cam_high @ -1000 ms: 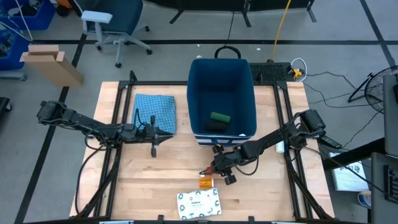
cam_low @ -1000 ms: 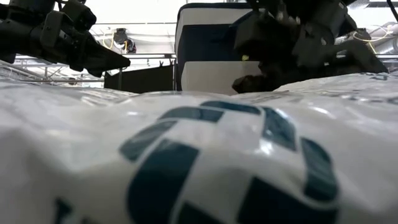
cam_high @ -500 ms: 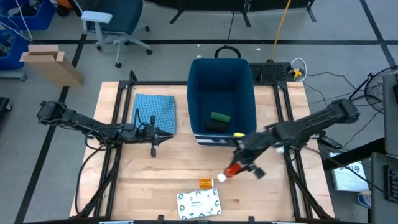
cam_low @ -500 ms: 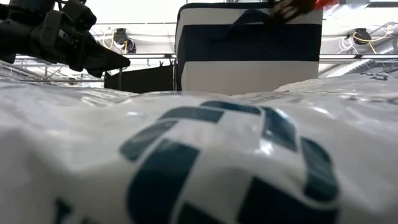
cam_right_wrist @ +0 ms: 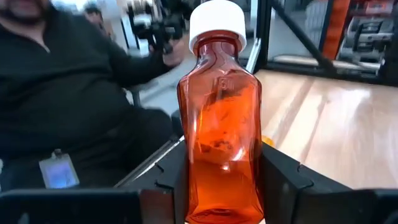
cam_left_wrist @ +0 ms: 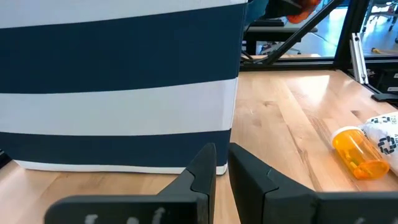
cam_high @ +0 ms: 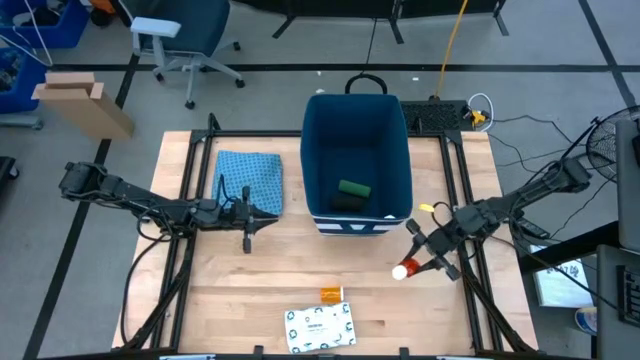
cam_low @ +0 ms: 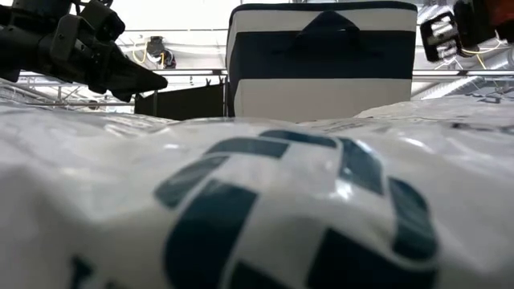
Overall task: Pick & place medical supplies in basket/bin
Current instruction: Put the orange medicine bottle into the blue bin
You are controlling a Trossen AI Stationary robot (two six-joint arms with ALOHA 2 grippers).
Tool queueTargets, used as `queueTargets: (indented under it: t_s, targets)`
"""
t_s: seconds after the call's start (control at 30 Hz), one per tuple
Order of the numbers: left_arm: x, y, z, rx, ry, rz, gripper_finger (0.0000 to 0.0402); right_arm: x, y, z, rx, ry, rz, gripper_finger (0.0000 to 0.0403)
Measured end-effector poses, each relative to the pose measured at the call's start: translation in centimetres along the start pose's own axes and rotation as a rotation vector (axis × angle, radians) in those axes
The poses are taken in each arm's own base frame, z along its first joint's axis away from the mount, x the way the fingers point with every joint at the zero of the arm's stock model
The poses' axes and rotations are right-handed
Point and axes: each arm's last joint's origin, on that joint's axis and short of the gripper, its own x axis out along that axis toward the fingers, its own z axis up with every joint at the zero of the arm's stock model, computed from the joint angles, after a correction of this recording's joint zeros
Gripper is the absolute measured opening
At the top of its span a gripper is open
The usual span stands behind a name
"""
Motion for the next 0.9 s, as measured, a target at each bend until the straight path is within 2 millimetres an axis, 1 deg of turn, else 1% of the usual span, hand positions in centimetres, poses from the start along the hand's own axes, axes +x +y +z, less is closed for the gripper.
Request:
queueTargets:
  t_s: [0.1, 0.27, 0.37, 0.43, 0.5, 0.57, 0.67, 0.73, 0.77, 0.83, 0.9]
  targets:
    - [0.0, 0.0, 0.0, 0.000, 0.000, 0.000, 0.0047, -0.8, 0.1, -1.4, -0.004, -0.067, 0.004, 0.0128]
    - [0.0, 0.0, 0.0, 0.000, 0.000, 0.000, 0.0047, -1.3, -0.1, -3.3, 0.017, -0.066, -0.027, 0.0128]
    - [0.0, 0.0, 0.0, 0.000, 0.000, 0.000, 0.0047, -1.4, 0.0, -3.0, 0.018, -0.107, -0.020, 0.0128]
    - [0.0, 0.0, 0.0, 0.001, 0.002, 0.000, 0.0047, -1.4, 0.1, -2.1, 0.010, -0.162, -0.012, 0.0128]
    - [0.0, 0.0, 0.0, 0.001, 0.001, 0.000, 0.0047, -1.5, 0.2, -0.1, 0.010, -0.220, -0.009, 0.0128]
    - [0.0, 0.0, 0.0, 0.001, 0.001, 0.000, 0.0047, -1.4, 0.2, 2.7, 0.004, -0.246, -0.020, 0.0128]
    - [0.0, 0.0, 0.0, 0.001, 0.000, 0.000, 0.0047, -1.3, 0.2, 7.3, -0.045, -0.221, -0.054, 0.0128]
    - [0.0, 0.0, 0.0, 0.001, -0.001, 0.000, 0.0047, -1.3, -0.2, 10.8, -0.099, -0.215, -0.164, 0.0128]
    - [0.0, 0.0, 0.0, 0.000, -0.001, 0.001, 0.0047, -1.5, -0.5, 12.5, -0.126, -0.218, -0.257, 0.0128]
    - [0.0, 0.0, 0.0, 0.000, -0.002, 0.006, 0.0047, -2.2, -1.6, 16.0, -0.158, -0.235, -0.466, 0.0128]
    - [0.0, 0.0, 0.1, -0.001, -0.008, 0.011, 0.0047, -3.0, -3.0, 18.9, -0.164, -0.194, -0.625, 0.0128]
